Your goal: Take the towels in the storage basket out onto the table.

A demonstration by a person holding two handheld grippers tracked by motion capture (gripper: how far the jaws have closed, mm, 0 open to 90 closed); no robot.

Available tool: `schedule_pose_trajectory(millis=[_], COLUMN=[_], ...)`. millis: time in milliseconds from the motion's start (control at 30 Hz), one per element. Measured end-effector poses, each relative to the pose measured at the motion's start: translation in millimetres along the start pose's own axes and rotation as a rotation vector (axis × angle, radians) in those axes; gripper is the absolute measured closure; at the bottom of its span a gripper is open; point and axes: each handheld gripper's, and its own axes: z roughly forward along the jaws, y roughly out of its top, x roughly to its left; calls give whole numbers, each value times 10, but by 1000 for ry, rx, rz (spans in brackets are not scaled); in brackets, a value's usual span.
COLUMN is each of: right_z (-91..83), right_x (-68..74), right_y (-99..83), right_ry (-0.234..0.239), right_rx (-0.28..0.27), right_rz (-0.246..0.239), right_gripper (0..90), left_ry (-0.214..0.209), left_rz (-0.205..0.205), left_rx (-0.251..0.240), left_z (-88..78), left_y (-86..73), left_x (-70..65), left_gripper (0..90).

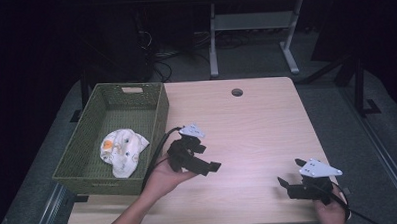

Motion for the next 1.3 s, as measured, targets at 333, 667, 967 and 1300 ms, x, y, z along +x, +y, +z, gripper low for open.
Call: schedule_pose_trajectory(millis=[333, 667, 967, 1300], right_z=[-6, -8, -50, -47], right_x=[7, -3, -17, 5], right_y=[4, 0, -12, -4], right_ry=[3, 1, -9, 1], right_rx=[1, 3, -4, -2], right_rz=[1, -4, 6, 1], right_gripper=[137, 137, 137, 137], left_ry=[19, 32, 29, 60], left_rz=[-70, -115, -175, -236], left_rx=[24, 24, 8, -6], left_z=[-309, -568, -773, -1017], left_y=[83, 129, 46, -84], left_x=[288, 447, 653, 904], left_gripper=[189, 179, 181, 182])
